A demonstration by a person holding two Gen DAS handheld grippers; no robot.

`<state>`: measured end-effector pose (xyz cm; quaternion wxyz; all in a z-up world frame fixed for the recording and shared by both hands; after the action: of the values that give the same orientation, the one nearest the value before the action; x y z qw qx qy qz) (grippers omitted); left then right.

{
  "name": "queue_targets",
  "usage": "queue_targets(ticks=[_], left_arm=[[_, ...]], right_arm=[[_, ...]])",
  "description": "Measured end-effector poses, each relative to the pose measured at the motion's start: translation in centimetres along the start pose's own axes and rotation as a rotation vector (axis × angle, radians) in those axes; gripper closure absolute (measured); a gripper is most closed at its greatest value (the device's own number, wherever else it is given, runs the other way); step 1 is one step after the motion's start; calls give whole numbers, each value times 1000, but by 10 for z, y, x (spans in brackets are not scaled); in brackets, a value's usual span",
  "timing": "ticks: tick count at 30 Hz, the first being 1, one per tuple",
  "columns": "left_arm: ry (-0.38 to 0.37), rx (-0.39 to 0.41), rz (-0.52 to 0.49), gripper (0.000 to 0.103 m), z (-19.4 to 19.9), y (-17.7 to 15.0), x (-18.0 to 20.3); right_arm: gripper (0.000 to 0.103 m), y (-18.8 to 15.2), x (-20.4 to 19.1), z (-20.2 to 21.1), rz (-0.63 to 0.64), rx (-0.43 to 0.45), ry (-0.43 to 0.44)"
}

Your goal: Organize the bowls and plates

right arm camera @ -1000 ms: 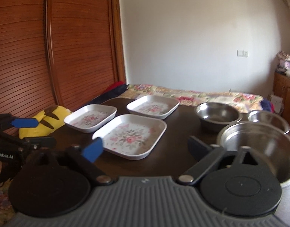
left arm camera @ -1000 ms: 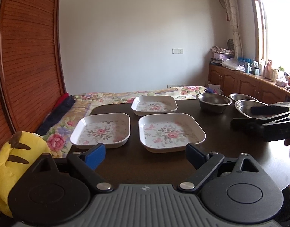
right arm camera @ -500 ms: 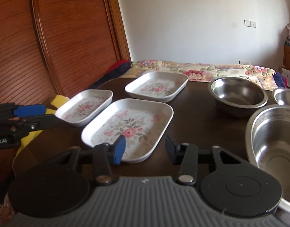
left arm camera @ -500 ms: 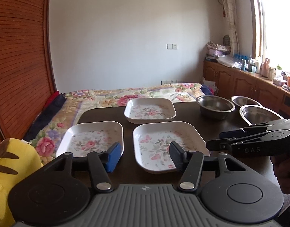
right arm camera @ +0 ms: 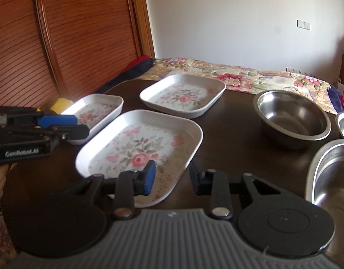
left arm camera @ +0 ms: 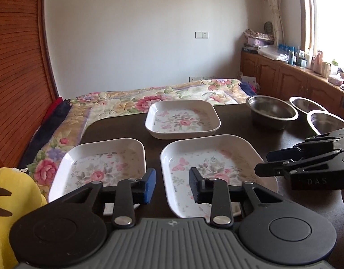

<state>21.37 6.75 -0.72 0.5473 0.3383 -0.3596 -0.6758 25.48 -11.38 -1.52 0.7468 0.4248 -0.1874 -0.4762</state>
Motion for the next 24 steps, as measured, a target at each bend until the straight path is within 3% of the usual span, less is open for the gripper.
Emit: queue_targets(ticks=[5,13,24], left_arm=[[-10,-25,-3,91,-15,2,-2],[-2,-51,-16,91,-28,0,-3],[3,-83,-30,90,-40,-2,-3]], right_arm=[[68,-2,0,-4,12,-19,3],[76,-5,2,-9,22,-32,-4],[78,-9,6,-10,12,-29,-8]])
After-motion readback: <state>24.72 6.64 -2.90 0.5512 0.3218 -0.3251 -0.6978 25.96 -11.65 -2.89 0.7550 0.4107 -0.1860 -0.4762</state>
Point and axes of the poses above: each gripper's, at about its wrist camera, not at the fingertips, and z roughly against the way its jaws point, x to its right, y to its top, the point moved 2 cm from there along -z, roughly the way its jaws point, and after that the axes turned 3 degrees about x, right-handed, at the moved point
